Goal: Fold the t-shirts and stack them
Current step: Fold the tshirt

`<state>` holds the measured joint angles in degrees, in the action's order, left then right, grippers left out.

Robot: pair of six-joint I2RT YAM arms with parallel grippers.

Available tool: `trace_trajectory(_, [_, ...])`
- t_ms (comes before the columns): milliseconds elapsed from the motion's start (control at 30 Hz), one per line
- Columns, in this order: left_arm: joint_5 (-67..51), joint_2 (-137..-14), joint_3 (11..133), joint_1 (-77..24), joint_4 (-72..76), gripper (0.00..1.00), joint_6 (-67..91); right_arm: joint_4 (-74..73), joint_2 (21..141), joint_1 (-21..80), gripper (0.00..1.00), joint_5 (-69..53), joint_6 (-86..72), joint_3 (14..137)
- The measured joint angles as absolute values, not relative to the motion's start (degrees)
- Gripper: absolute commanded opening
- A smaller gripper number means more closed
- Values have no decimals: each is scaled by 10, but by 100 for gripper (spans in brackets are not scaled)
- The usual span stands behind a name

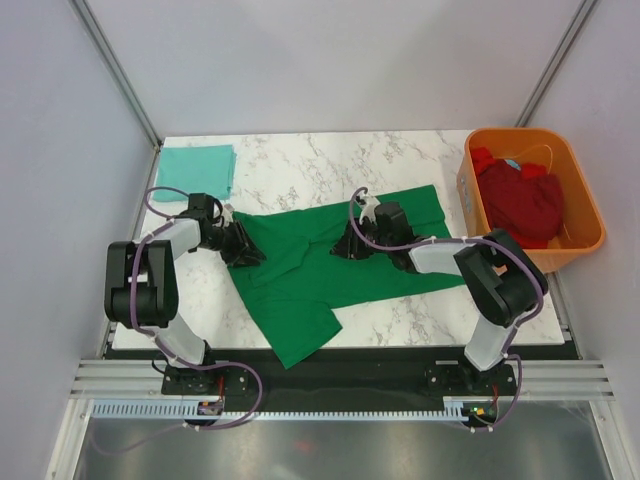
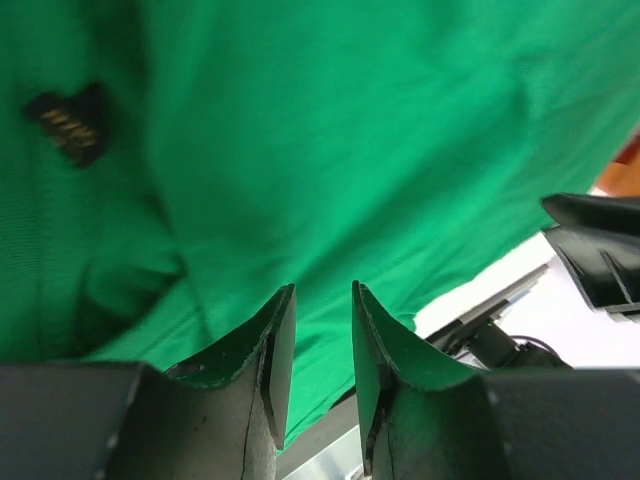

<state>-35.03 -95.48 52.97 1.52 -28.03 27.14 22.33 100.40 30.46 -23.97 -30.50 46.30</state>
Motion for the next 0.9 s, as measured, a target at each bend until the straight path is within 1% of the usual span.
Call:
trace_trajectory(167, [-323, -973, 521, 15, -280, 35, 272, 274, 1054, 313, 38, -295, -291, 490])
trace_trajectory(300, [-312, -974, 521, 15, -279, 35, 272, 294, 1095, 316, 36, -328, -277, 528])
trace_trajectory(533, [-302, -976, 521, 15, -278, 35, 272, 294, 1138, 335, 36, -352, -242, 574])
trace_trajectory(900, [-301, -976, 521, 15, -277, 35, 272, 264, 1185, 350, 42, -364, -203, 619])
